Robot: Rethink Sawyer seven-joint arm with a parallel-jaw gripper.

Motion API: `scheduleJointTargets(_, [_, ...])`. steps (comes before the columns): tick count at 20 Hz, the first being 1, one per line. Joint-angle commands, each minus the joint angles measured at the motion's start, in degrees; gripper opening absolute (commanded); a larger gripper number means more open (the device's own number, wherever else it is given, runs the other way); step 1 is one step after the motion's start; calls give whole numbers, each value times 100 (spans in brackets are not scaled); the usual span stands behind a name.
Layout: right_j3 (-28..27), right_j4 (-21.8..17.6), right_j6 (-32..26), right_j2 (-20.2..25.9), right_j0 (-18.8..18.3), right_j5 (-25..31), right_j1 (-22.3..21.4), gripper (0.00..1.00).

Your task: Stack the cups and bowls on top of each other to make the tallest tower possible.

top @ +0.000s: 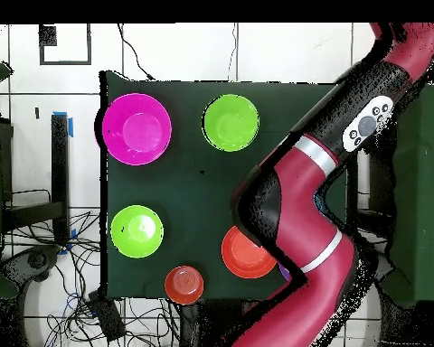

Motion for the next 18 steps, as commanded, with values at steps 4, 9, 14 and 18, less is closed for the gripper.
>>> scheduleJointTargets(4, [-1149,-698,837,-219,298,-366,357,100])
scheduleJointTargets(9, [-1069,-827,773,-339,332,-498,381,100])
scheduleJointTargets(14, [-1029,-854,674,-410,313,-703,432,100])
scheduleJointTargets(18, [-952,-970,516,-533,299,-934,497,100])
